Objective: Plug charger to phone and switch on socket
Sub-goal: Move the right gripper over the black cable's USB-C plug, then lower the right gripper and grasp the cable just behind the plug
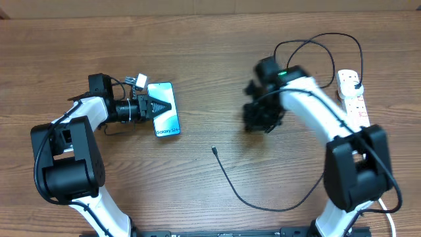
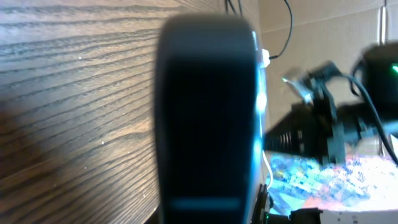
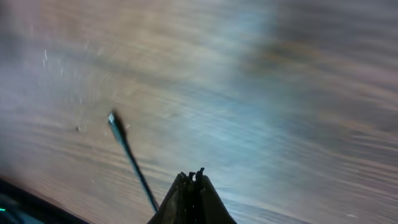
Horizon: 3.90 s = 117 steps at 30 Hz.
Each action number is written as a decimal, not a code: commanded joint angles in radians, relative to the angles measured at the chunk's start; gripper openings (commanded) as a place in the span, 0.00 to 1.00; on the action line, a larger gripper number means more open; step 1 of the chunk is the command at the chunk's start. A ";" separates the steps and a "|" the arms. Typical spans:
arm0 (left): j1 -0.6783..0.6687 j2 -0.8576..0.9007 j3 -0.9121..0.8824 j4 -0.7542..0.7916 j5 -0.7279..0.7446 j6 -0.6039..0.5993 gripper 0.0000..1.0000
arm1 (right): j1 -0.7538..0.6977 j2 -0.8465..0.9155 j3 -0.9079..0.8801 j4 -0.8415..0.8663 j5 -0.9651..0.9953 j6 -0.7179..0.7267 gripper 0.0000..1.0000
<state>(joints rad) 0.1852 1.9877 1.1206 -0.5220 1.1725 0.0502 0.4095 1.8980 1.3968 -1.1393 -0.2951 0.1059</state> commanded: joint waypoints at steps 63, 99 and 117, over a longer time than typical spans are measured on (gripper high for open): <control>0.045 -0.035 0.000 0.003 -0.114 -0.144 0.04 | 0.293 0.180 -0.002 0.064 0.326 0.198 0.04; 0.045 -0.035 0.000 0.003 -0.114 -0.144 0.04 | 0.225 0.180 0.023 0.136 0.248 0.246 0.26; 0.045 -0.035 0.000 0.003 -0.113 -0.144 0.04 | 0.226 0.180 0.023 0.125 0.246 0.246 0.06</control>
<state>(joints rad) 0.2272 1.9877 1.1206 -0.5194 1.0306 -0.0799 0.6365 2.0563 1.4048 -1.0206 -0.0544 0.3473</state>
